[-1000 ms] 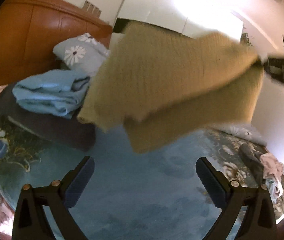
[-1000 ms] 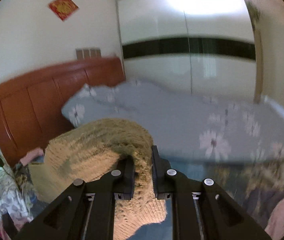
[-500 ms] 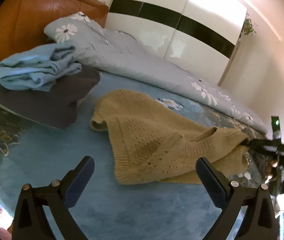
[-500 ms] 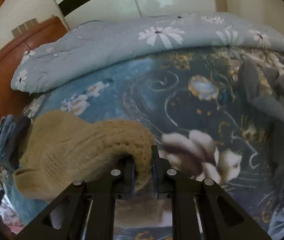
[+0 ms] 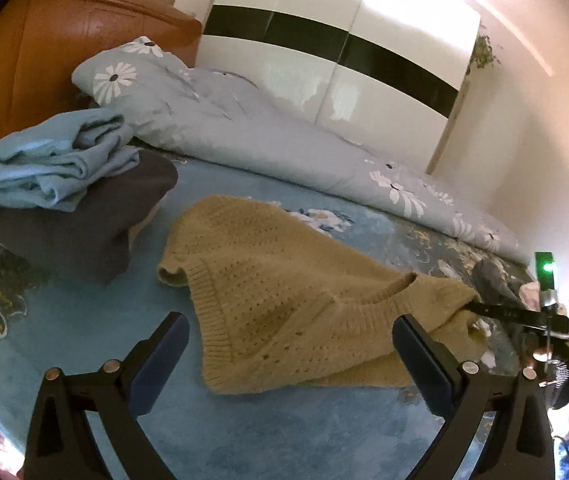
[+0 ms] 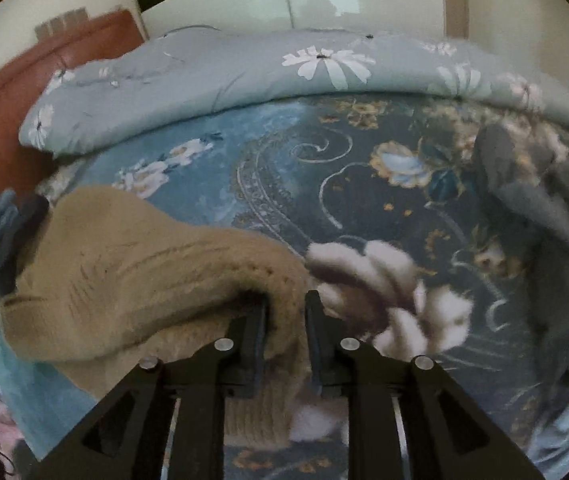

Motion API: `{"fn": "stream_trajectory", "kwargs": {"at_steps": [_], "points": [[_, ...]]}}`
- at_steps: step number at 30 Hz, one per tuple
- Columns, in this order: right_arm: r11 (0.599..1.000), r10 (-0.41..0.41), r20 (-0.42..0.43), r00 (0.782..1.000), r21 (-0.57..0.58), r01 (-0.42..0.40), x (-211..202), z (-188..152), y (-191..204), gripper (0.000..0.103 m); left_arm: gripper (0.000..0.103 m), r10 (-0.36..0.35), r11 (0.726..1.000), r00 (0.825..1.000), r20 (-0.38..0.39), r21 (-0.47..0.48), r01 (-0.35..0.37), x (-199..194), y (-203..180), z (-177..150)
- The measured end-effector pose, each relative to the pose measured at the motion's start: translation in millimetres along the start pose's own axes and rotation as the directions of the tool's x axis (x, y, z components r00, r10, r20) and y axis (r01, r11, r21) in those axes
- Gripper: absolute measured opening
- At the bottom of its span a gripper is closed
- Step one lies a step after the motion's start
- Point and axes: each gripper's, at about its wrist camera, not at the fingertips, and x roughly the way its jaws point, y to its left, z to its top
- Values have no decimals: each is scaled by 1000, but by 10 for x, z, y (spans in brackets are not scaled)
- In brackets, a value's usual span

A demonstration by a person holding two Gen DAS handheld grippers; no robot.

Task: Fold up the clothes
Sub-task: 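Regrasp the sweater edge with the right tool and shake it open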

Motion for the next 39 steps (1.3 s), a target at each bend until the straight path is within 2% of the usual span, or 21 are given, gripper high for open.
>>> {"fn": "stream_trajectory", "kwargs": {"at_steps": [1, 3, 11, 13, 15, 17, 20, 22, 24, 27, 29, 33, 37, 39], "points": [[1000, -17, 7, 1000, -9, 17, -54, -10, 17, 35, 103, 2, 1000, 1000, -9, 5, -2, 9, 15, -15], [998, -51, 22, 998, -27, 52, -161, -30, 50, 45, 103, 1, 1000, 999, -32, 17, 0, 21, 69, -43], [977, -184, 88, 979, -94, 192, -592, -110, 183, 45, 103, 22, 1000, 999, -24, 7, -22, -54, 347, -74], [969, -166, 149, 975, -160, 189, -716, -60, 382, 45, 103, 24, 1000, 999, -26, -6, -24, -56, 429, -78], [954, -126, 219, 968, -241, 179, -845, 10, 630, 53, 103, 27, 999, 999, -27, -24, -28, -61, 507, -88], [930, -37, 207, 978, -352, 110, -777, 44, 967, 56, 103, 30, 999, 999, -28, -42, -32, -67, 585, -99], [845, 91, 125, 988, -534, -11, -487, -47, 1535, 56, 103, 35, 997, 999, -30, -69, -37, -74, 701, -116], [785, 170, 52, 984, -611, -104, -275, -136, 1858, 56, 103, 51, 996, 998, -36, -73, -54, -96, 773, -146], [721, 215, -11, 977, -673, -167, -82, -204, 2156, 56, 103, 73, 994, 996, -46, -80, -77, -110, 860, -182], [607, 242, -75, 967, -766, -211, 99, -284, 2524, 56, 103, 103, 989, 993, -61, -96, -109, -127, 994, -235], [518, 235, -92, 968, -831, -205, 160, -300, 2728, 56, 103, 110, 987, 992, -66, -111, -117, -123, 1056, -254], [374, 218, -139, 966, -902, -215, 266, -297, 2962, 58, 103, 109, 984, 992, -70, -131, -118, -102, 1127, -263], [275, 183, -208, 961, -928, -253, 386, -333, 3102, 59, 103, 109, 985, 991, -74, -129, -118, -54, 1124, -245], [256, 179, -239, 954, -925, -280, 430, -358, 3122, 59, 103, 110, 984, 991, -78, -132, -120, -37, 1134, -242]]}}
